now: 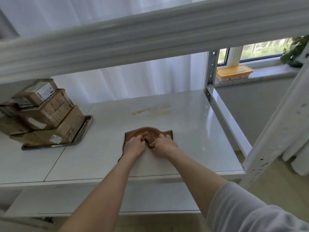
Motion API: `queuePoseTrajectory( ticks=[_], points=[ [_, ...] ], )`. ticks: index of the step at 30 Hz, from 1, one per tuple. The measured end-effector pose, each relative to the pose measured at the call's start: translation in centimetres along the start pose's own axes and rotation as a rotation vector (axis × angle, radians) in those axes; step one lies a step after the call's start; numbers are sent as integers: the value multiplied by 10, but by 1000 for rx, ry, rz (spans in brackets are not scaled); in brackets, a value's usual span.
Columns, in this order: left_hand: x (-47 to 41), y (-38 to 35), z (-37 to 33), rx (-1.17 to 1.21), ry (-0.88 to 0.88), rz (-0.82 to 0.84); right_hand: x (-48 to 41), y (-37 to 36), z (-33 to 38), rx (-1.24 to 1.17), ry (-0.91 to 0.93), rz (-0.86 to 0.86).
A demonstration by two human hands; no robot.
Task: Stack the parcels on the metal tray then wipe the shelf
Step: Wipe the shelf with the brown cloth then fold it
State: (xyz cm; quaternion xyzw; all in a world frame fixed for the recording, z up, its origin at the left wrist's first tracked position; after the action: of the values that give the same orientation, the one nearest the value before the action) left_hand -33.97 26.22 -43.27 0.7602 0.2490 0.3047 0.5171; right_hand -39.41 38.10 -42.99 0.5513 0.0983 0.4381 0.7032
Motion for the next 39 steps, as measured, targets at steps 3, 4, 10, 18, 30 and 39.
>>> queuePoseTrajectory(
  ticks=[3,4,10,18,30,39],
  points=[
    [14,-4,-17,-46,19,-13,16,1,-10,-24,9,-62],
    [19,-8,-26,-66,8,-2,21,5,-18,-36,-7,-98],
    [52,-41,-107,-54,-222,80,58,32,-91,-82,-222,-262],
    [89,-66,-145,71,-399,200,87,40,-128,-35,-403,-241],
    [52,-10,-21,98,20,1,60,-10,-15,-37,75,-82],
    [89,-51,-117,59,-349,250,91,28,-115,-70,-418,-265]
  ],
)
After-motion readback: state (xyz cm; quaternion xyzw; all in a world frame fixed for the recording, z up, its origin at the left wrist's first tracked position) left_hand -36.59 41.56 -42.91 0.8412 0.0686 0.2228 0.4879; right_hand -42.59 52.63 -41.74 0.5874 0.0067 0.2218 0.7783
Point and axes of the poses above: each hand's wrist, its own x-axis away from the middle knuckle, its own y-axis out of the back of the hand, z = x × y, the point moved 6 cm from there along -x, towards the middle knuckle, and after that the axes turned 7 degrees about y, right-handed, at the moved point
